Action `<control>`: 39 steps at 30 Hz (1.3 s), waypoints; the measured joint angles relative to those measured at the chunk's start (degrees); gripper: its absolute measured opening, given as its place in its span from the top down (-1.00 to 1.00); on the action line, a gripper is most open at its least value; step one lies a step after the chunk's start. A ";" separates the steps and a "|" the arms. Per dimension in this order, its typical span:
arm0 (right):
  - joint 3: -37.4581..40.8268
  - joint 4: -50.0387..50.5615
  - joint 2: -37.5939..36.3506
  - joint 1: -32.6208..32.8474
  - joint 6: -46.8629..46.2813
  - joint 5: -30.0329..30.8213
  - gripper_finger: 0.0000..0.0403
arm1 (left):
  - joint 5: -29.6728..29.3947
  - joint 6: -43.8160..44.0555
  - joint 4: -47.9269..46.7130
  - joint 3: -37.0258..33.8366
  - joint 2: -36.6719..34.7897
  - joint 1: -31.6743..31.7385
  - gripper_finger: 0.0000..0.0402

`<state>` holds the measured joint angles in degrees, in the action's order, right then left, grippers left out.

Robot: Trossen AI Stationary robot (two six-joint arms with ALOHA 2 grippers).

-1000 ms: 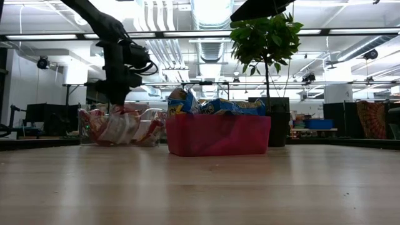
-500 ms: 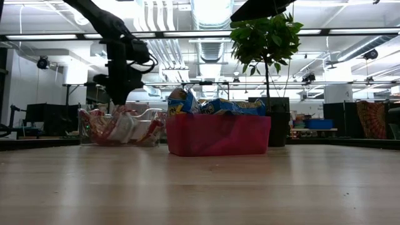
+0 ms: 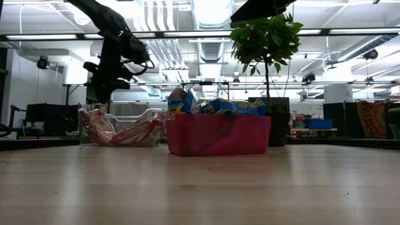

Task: Sort Maruchan noodles
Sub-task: Return to Home Position

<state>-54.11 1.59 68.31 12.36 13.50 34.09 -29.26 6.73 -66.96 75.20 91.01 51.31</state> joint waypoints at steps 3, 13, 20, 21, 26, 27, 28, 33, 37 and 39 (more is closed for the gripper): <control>0.00 0.05 0.02 0.00 0.00 0.00 0.96 | 6.58 -0.06 0.15 0.00 -0.30 -1.05 0.57; 0.10 1.12 0.02 -0.01 -2.22 -0.05 0.96 | 18.34 -2.38 12.95 -4.48 -11.95 -20.24 0.57; 5.27 -0.65 -0.54 0.00 -7.62 -8.22 0.96 | 27.74 -12.58 36.93 -21.90 -29.27 -41.68 0.58; 7.29 -1.82 -0.74 0.00 -8.45 -9.50 0.96 | 29.21 -14.01 41.23 -25.31 -31.91 -44.65 0.58; 18.82 -10.51 -3.19 -0.02 -9.77 -10.56 0.96 | 30.33 -16.58 62.04 -42.43 -44.98 -56.05 0.62; 20.93 -12.82 -4.23 -0.02 -9.73 -10.56 0.96 | 29.96 -16.02 65.80 -45.70 -47.57 -57.26 0.62; 22.90 -14.69 -5.49 -0.02 -9.68 -10.58 0.96 | 29.54 -15.21 68.80 -48.62 -50.05 -58.05 0.62; 31.28 -19.61 -14.65 -0.02 -9.31 -10.89 0.96 | 27.46 -11.61 79.57 -60.96 -61.84 -58.31 0.62; 36.54 -22.22 -24.06 0.00 -7.42 -13.63 0.96 | 26.30 -11.20 80.90 -66.72 -70.45 -58.14 0.62; 38.97 -23.77 -28.93 0.00 -6.80 -13.77 0.96 | 25.45 -11.17 81.10 -68.70 -74.61 -58.06 0.62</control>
<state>-15.14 -22.18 39.38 12.35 6.70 20.32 -3.81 -4.45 14.14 6.50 16.40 -6.75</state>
